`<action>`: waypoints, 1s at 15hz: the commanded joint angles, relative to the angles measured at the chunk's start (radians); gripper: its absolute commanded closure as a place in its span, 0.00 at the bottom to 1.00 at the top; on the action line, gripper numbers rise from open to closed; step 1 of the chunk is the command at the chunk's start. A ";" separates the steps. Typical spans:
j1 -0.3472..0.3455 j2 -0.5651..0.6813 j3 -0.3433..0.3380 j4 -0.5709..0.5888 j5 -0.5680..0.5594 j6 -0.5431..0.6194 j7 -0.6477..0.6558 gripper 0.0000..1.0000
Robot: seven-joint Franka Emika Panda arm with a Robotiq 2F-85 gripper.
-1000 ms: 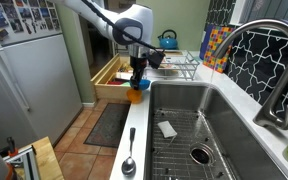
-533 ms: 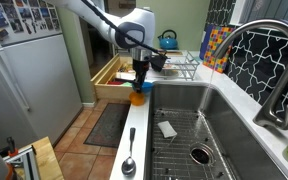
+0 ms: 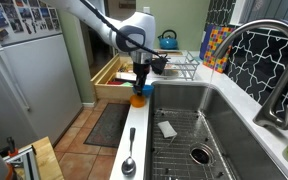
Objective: Pick up the two bowls in front of the sink and rotate them then set them back down on the counter.
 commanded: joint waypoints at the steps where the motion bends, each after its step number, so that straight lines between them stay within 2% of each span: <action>1: -0.010 -0.002 0.006 -0.021 -0.023 0.025 -0.010 0.98; 5: -0.010 -0.001 0.005 -0.020 -0.027 0.027 -0.007 0.96; 6: -0.010 -0.001 0.005 -0.020 -0.028 0.027 -0.007 0.89; 7: -0.010 -0.001 0.005 -0.020 -0.031 0.029 -0.005 0.78; 8: -0.010 0.000 0.005 -0.021 -0.035 0.030 -0.006 0.73; 9: -0.010 0.000 0.006 -0.020 -0.035 0.030 -0.007 0.75; 12: -0.010 0.002 0.006 -0.022 -0.041 0.039 -0.004 0.54; 13: -0.010 0.001 0.006 -0.022 -0.042 0.042 -0.004 0.56; 15: -0.010 -0.002 0.007 -0.021 -0.037 0.046 -0.006 0.46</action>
